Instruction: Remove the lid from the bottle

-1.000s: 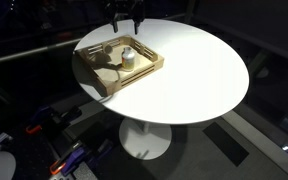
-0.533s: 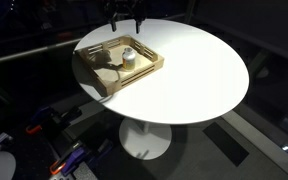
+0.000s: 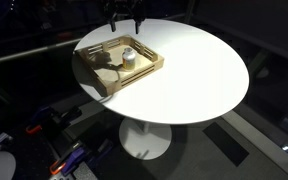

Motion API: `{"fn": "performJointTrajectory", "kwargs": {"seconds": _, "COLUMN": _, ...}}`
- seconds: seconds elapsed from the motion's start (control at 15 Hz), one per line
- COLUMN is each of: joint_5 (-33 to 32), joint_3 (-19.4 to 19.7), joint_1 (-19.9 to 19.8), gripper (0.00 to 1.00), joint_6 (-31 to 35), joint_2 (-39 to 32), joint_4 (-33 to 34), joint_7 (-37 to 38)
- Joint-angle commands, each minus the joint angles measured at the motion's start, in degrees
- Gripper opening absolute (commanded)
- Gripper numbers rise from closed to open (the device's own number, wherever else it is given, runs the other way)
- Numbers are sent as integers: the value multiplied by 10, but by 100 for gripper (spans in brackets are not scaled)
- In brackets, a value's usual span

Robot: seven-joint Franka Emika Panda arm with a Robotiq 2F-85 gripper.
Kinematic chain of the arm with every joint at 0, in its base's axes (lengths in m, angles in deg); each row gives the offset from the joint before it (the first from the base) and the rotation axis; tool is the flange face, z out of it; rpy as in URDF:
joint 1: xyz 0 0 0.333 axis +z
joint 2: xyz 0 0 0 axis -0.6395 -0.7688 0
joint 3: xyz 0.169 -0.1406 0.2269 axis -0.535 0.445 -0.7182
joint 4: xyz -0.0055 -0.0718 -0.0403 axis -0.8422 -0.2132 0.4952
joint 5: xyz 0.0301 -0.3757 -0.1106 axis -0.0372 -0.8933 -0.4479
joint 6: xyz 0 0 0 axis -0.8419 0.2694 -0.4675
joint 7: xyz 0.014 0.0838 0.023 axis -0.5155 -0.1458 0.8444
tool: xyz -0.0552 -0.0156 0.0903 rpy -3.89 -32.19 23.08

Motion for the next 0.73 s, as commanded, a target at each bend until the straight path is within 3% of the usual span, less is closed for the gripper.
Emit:
{"fn": "performJointTrajectory", "kwargs": {"seconds": 0.0, "joint_5": 20, "joint_3": 1, "joint_1": -2, "gripper": 100, "joint_6": -18, "joint_2": 8, "joint_4": 3, "joint_7": -15}}
{"fn": "performJointTrajectory", "kwargs": {"seconds": 0.67, "joint_5": 11, "joint_3": 1, "joint_1": 1, "gripper": 100, "joint_6": -6, "joint_2": -1, "joint_4": 0, "joint_7": -2}}
